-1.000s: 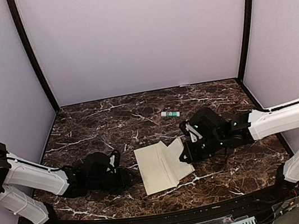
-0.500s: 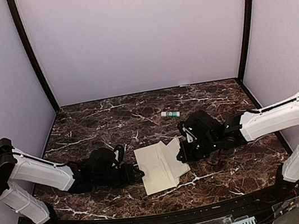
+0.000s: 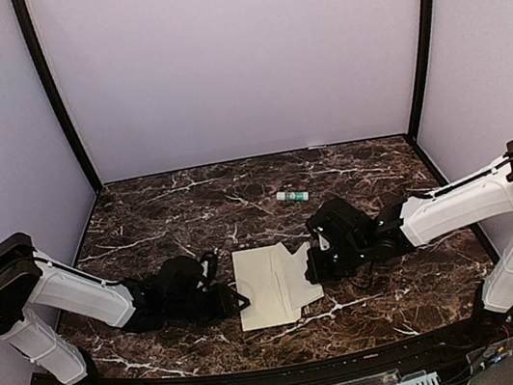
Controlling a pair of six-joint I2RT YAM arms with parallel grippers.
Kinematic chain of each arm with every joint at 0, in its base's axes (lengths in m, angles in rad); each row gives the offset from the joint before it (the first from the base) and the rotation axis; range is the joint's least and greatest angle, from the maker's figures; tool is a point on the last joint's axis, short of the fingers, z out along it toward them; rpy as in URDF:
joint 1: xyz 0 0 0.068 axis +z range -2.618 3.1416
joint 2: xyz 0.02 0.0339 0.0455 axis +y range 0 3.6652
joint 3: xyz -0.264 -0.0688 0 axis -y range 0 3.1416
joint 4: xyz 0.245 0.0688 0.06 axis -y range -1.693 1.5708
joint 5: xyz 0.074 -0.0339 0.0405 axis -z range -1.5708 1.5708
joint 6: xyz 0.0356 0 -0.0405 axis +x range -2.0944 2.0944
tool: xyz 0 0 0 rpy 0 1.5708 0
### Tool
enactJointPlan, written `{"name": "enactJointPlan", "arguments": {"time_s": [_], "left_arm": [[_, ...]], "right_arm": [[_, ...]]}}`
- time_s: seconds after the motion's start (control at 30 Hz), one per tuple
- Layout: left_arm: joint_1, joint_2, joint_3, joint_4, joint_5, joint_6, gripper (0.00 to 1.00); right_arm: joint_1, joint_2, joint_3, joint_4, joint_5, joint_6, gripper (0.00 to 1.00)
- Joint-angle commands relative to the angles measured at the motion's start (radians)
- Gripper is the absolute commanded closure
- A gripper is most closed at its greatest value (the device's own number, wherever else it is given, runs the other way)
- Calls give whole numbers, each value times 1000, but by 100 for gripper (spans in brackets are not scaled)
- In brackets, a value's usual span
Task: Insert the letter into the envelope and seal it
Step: Place the letter in the envelope.
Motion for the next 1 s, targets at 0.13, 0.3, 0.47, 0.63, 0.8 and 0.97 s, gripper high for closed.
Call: {"name": "enactJointPlan", "arguments": {"time_s": [0.13,0.3,0.47,0.63,0.8,0.97], "left_arm": [[3,34,4,45,33,1,72],[4,47,6,64,50,-3,79],[3,47,6,76,53,-8,83],[3,35,4,92,55,-11,86],[3,32,3,142,77,-15,86],[3,32,3,180,83,-19,85]], "right_arm": [[-7,40,-8,40,5,19,100],[-6,63,-5,52,-5,21,100],[-7,79,-1,57,-10,23,100],[-6,91,-2,61,-13,25,100],[-8,108,-1,73,-19,29,100],[-6,116,2,77,-19,29,100]]}}
